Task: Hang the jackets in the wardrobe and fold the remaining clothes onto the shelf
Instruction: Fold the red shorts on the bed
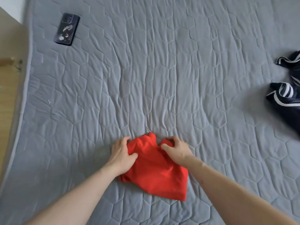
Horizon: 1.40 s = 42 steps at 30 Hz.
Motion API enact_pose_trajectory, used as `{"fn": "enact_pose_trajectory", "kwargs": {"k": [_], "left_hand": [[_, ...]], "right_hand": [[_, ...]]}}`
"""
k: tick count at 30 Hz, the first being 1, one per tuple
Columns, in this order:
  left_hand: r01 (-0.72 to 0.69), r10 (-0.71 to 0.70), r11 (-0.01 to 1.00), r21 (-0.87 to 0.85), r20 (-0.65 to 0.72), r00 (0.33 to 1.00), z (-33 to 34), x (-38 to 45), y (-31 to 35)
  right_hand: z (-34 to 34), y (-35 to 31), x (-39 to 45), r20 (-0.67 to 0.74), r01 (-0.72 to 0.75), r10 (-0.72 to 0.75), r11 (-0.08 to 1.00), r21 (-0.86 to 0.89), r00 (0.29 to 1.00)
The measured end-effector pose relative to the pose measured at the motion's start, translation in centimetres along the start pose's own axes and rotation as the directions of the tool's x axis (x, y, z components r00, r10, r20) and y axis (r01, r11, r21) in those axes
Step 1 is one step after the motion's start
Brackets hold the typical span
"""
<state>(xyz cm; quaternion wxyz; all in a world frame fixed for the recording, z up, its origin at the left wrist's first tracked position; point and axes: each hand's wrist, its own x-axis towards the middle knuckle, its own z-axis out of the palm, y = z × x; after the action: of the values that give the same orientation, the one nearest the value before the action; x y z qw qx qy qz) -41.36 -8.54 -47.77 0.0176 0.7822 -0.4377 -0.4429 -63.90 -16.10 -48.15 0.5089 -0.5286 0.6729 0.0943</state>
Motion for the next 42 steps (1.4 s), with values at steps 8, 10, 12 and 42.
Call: {"fn": "enact_pose_trajectory", "kwargs": {"k": [8,10,12,42], "left_hand": [[-0.491,0.316,0.796,0.355,0.449,0.836,-1.2,1.8,4.5],[-0.489,0.268,0.752,0.441,0.474,0.839,-1.3,2.6,4.6],[-0.446,0.235,0.769,0.457,0.447,0.863,-1.5,3.1,4.6],[0.162,-0.146,0.58,-0.798,0.093,0.985,-13.0,-22.2,5.5]], "right_hand": [[3.9,7.7,-8.1,-0.216,0.004,0.102,0.895,0.445,0.971],[4.4,8.4,-8.8,-0.118,-0.005,0.07,0.879,0.477,0.99],[4.4,8.6,-8.4,-0.078,-0.041,0.097,0.846,0.532,0.992],[-9.8,-7.1,-23.9,0.16,0.046,-0.142,0.869,0.492,0.977]]}}
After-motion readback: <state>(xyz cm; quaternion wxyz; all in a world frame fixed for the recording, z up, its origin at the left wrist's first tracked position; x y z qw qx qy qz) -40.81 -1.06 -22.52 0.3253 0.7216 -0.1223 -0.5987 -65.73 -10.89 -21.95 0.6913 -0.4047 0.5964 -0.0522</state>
